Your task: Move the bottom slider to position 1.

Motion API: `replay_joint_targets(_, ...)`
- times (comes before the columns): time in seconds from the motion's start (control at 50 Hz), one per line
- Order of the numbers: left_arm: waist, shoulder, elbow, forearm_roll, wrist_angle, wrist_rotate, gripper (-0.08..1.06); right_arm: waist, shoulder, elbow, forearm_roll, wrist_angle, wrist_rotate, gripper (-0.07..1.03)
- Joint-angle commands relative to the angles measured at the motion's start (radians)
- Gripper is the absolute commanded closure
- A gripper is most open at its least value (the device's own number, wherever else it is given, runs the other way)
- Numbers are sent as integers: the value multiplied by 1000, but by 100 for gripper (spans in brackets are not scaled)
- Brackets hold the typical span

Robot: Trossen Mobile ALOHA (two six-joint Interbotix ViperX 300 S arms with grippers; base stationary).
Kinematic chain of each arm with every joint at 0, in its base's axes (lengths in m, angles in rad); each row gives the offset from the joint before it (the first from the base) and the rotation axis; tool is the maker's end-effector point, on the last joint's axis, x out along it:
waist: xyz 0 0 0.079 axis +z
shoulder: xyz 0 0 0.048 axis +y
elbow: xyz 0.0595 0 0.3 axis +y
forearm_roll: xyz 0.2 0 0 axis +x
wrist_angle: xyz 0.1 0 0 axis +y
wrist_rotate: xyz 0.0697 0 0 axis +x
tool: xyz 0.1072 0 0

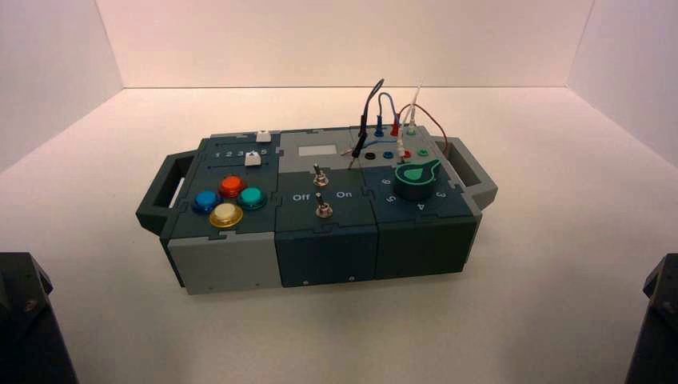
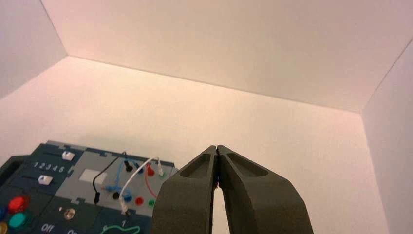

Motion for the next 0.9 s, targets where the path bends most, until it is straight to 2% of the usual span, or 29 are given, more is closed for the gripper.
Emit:
replay_joint_targets(0.02, 2, 41, -87, 0, 95, 25, 101, -3, 29, -29, 11, 12, 5, 99)
replay_joint_targets(0.12, -18, 104, -135, -2, 199, 51, 101, -3, 83, -44, 37, 37, 5, 99)
replay_joint_targets(0.22, -63, 167, -156, -8, 262, 72, 101, -2, 144, -58, 61, 60, 0, 99)
replay_joint_targets(0.32, -121, 213, -158, -11, 287, 86, 101, 8, 192, -72, 81, 75, -6, 99)
replay_joint_targets(0.44, -195, 250, -141, -14, 290, 84, 101, 35, 242, -94, 107, 104, -9, 99)
replay_joint_targets(0.56, -236, 279, -126, -14, 291, 84, 101, 91, 291, -117, 130, 123, -9, 99)
replay_joint_targets(0.62, -252, 293, -112, -17, 291, 84, 101, 146, 337, -140, 155, 132, -9, 99)
replay_joint_targets(0.9, -296, 327, -92, -26, 295, 84, 101, 299, 557, -245, 222, 143, -5, 99)
